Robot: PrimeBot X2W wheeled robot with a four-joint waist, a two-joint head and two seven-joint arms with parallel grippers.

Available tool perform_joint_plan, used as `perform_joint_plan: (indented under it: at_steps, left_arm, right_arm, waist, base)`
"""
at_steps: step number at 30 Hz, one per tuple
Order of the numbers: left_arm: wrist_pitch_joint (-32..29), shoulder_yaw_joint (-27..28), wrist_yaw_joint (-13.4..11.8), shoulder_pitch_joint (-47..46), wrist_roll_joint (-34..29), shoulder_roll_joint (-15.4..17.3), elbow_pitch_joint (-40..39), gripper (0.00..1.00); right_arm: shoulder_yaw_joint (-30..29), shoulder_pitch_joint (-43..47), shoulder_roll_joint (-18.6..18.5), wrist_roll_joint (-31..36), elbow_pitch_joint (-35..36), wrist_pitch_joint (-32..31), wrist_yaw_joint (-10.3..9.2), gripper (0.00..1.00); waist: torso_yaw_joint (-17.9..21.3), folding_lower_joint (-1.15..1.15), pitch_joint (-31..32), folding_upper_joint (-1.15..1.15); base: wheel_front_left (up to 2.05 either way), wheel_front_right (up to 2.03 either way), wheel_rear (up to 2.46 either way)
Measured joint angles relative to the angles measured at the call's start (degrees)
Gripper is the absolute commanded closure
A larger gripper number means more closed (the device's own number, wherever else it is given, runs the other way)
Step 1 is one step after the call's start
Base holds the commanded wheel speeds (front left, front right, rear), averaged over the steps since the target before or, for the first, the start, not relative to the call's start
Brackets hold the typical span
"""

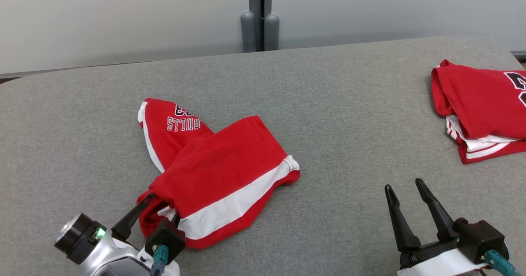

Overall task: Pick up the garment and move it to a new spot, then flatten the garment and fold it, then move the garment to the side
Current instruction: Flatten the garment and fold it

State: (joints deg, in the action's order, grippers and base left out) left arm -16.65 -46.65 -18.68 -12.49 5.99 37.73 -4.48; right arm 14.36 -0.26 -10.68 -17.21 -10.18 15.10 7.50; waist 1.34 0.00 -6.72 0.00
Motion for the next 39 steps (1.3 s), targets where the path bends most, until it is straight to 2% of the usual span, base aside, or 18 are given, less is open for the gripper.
perform_joint_plan:
  at_steps: [2,6,7,8,14,16,19,25,28,31,32,36,38,39]
  left_arm:
    - [-1.6,-0.6,0.1,0.0,-0.4,0.9,-1.0,0.0]
    - [-2.9,-1.4,0.8,0.3,-0.4,1.6,-1.3,0.13]
    - [-3.0,-1.6,1.0,0.3,-0.4,1.6,-1.3,0.26]
    - [-3.1,-1.8,1.1,0.3,-0.4,1.7,-1.4,0.34]
    - [-4.5,-2.4,2.4,0.7,0.1,3.4,-2.5,0.25]
    - [-4.6,-2.3,2.6,0.7,0.3,3.8,-2.7,0.32]
    - [-4.9,-2.6,4.2,0.5,1.0,4.2,-3.1,0.36]
    - [-6.1,-3.5,4.7,0.2,0.5,4.4,-5.0,0.29]
    - [-6.7,-3.8,4.9,0.2,0.4,4.7,-5.3,0.31]
    - [-7.0,-3.8,4.9,0.0,0.4,4.5,-5.8,0.39]
    - [-7.0,-3.8,4.9,-0.1,0.6,4.5,-5.9,0.51]
    - [-7.1,-3.1,5.0,-0.4,1.6,5.1,-4.7,0.57]
    - [-6.6,-2.6,5.1,-0.9,2.2,5.3,-3.4,0.67]
    - [-6.3,-2.4,5.3,-1.0,2.5,5.3,-2.7,0.78]
  right_arm:
    - [-0.5,0.0,0.1,0.0,0.1,0.0,0.0,0.0]
    - [-0.4,-0.2,0.2,0.0,0.2,0.0,0.0,0.0]
    - [-0.4,-0.3,0.2,0.0,0.2,0.0,0.0,0.0]
    - [-0.4,-0.5,0.3,0.0,0.2,0.0,0.0,0.0]
    - [-1.1,-0.7,0.1,0.0,0.4,0.0,0.0,0.0]
    - [-1.3,-0.9,0.1,0.0,0.4,0.0,0.0,0.0]
    - [-1.3,-1.0,0.1,0.0,0.5,0.0,0.0,0.0]
    - [-1.1,-1.3,0.1,0.0,0.4,0.0,0.0,0.0]
    - [-1.1,-1.4,0.2,-0.2,0.3,0.0,0.0,0.0]
    - [-1.0,-1.4,0.3,-0.3,0.1,0.0,0.0,0.0]
    - [-1.0,-1.5,0.3,-0.4,0.1,0.0,0.0,0.0]
    - [-1.0,-1.5,0.3,-0.4,0.0,0.0,0.0,0.0]
    - [-1.0,-1.5,0.3,-0.4,-0.1,0.0,0.0,0.0]
    - [-0.9,-1.5,0.3,-0.4,-0.1,0.0,0.0,0.0]
  waist:
    - [0.6,0.0,-0.5,0.0]
    - [1.2,0.0,-1.2,0.0]
    - [1.4,0.0,-1.4,0.0]
    - [1.5,0.0,-1.5,0.0]
    - [1.6,0.0,-2.4,0.0]
    - [1.5,0.0,-2.7,0.0]
    - [1.5,0.0,-3.1,0.0]
    - [1.7,0.0,-3.6,0.0]
    - [1.8,0.0,-3.6,0.0]
    - [1.9,0.0,-3.5,0.0]
    - [1.9,0.0,-3.5,0.0]
    - [1.9,0.0,-3.2,0.0]
    - [1.9,0.0,-3.1,0.0]
    - [1.9,0.0,-3.0,0.0]
  base:
    - [0.0,0.0,0.0]
    - [0.0,0.0,0.0]
    - [0.0,0.0,0.0]
    - [0.0,0.0,0.0]
    - [0.0,0.0,0.0]
    - [0.0,0.0,0.0]
    - [0.0,0.0,0.0]
    - [0.0,0.0,0.0]
    - [0.0,0.0,0.0]
    - [0.0,0.0,0.0]
    - [0.0,0.0,0.0]
    - [0.0,0.0,0.0]
    - [0.0,0.0,0.0]
    - [0.0,0.0,0.0]
